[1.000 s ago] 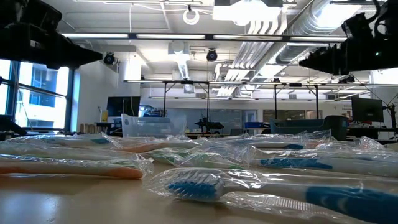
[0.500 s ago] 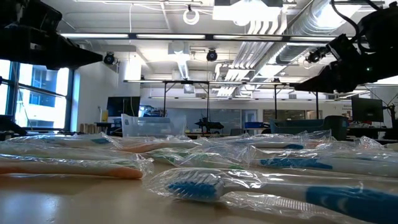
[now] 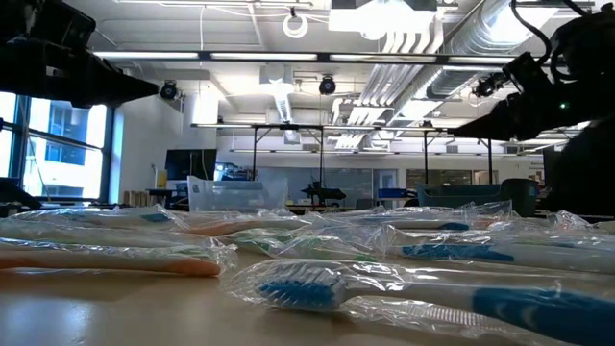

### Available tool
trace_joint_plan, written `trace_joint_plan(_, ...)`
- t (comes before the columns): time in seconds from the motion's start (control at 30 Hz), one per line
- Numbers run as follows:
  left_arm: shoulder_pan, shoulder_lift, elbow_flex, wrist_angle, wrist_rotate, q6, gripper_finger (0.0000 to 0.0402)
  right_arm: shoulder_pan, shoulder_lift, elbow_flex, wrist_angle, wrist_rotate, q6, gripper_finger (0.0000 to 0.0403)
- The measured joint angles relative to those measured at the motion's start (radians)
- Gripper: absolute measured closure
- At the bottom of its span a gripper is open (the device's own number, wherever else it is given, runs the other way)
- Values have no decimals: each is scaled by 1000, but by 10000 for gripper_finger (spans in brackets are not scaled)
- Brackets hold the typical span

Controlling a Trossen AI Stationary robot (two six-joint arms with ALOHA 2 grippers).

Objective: Pick & Place Toothbrushes
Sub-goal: Put the green toothbrush into the blue bin

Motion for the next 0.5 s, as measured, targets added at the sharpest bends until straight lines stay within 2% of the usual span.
trace_joint_plan(0.17,0,0,-1,0,0,0,402,-10,0,0,0,-2,16,401)
trace_joint_plan(0.37,0,0,-1,0,0,0,402,-11,0,0,26,-7,132,401)
trace_joint_plan(0.5,0,0,-1,0,0,0,402,-11,0,0,42,-7,133,401)
